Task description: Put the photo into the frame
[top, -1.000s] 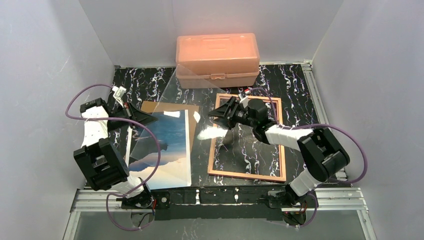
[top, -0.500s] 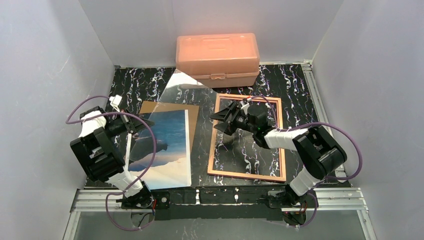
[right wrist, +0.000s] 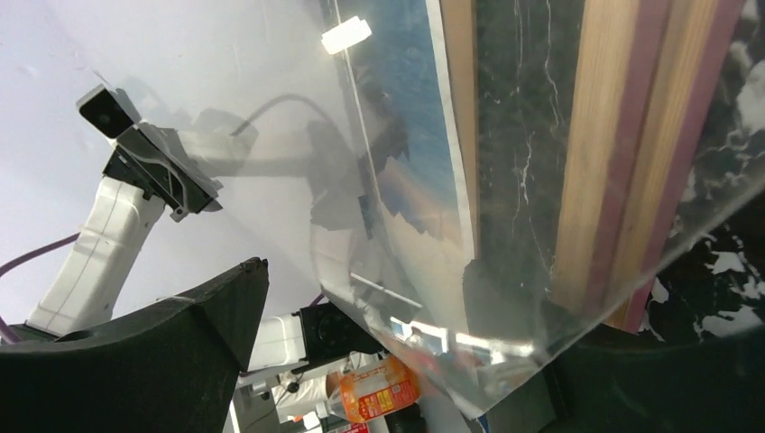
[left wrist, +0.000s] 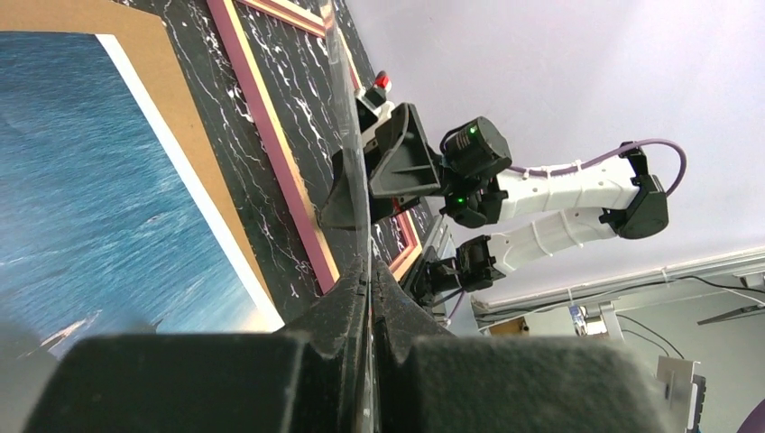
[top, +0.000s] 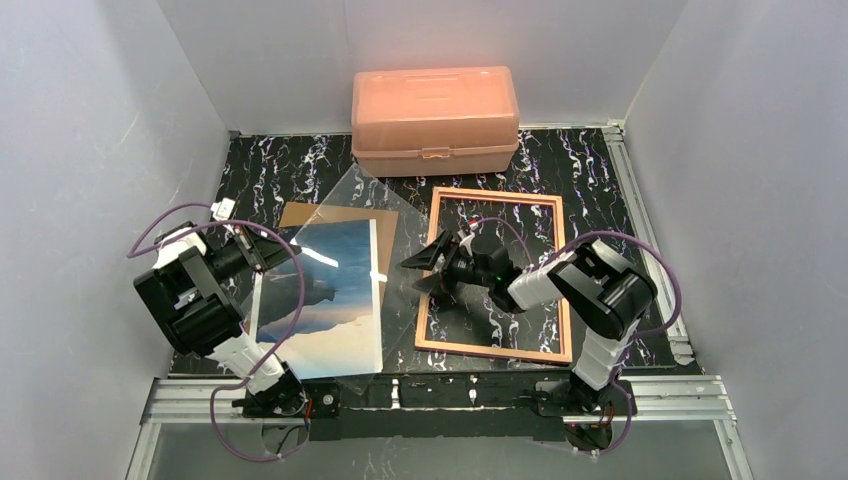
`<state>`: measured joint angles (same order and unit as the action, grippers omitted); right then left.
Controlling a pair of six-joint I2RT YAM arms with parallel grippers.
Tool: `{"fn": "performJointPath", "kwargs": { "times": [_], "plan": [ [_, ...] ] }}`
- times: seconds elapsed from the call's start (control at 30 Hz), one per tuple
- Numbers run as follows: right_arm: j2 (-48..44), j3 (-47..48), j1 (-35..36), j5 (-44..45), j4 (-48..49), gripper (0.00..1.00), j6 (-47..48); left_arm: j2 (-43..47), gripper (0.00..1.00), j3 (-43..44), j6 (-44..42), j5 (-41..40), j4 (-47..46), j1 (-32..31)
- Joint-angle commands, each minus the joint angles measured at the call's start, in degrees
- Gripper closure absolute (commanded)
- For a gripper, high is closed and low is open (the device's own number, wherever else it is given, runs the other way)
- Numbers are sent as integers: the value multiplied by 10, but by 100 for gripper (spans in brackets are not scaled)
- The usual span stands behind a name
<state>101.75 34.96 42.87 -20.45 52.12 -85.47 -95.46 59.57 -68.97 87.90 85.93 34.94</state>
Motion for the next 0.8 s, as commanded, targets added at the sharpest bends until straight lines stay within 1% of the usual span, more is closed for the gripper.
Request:
{"fn": "performJointPath", "kwargs": {
  "times": [0.0, 0.07, 0.1, 0.23, 0.3, 0.33, 0.4, 0.43, 0.5, 0.57, 0.6, 0.63, 0.77],
  "plan": [
    [4, -3, 13, 9, 65, 12, -20, 1, 100, -4, -17, 110, 104, 12],
    [3, 2, 17, 12, 58, 14, -18, 1, 100, -5, -16, 110, 104, 12],
    [2, 5, 17, 14, 57, 18, -16, 3, 100, -6, -19, 109, 104, 12],
    [-4, 42, 2, 1, 33, 45, -5, 17, 100, 1, -35, 78, 103, 12],
    [-6, 61, -10, -13, 6, 55, 11, 22, 100, 10, -41, 47, 103, 10],
    [-9, 68, -18, -23, -3, 63, 18, 25, 100, 16, -44, 26, 103, 9],
    [-12, 80, -38, -50, -10, 79, 30, 29, 97, 28, -51, -7, 103, 10],
    [-14, 85, -48, -65, -10, 89, 36, 31, 93, 34, -56, -22, 103, 10],
    [-21, 99, -68, -96, -19, 96, 51, 29, 84, 49, -57, -46, 102, 8],
    [-27, 121, -81, -125, -47, 98, 74, 22, 76, 68, -61, -67, 103, 2],
    [-30, 133, -85, -137, -62, 98, 87, 19, 68, 74, -63, -74, 102, -2],
    [-31, 148, -88, -150, -75, 99, 99, 15, 57, 81, -62, -80, 102, -11],
    [-31, 195, -98, -203, -88, 99, 120, -6, 31, 103, -49, -108, 97, -56]
  ]
}}
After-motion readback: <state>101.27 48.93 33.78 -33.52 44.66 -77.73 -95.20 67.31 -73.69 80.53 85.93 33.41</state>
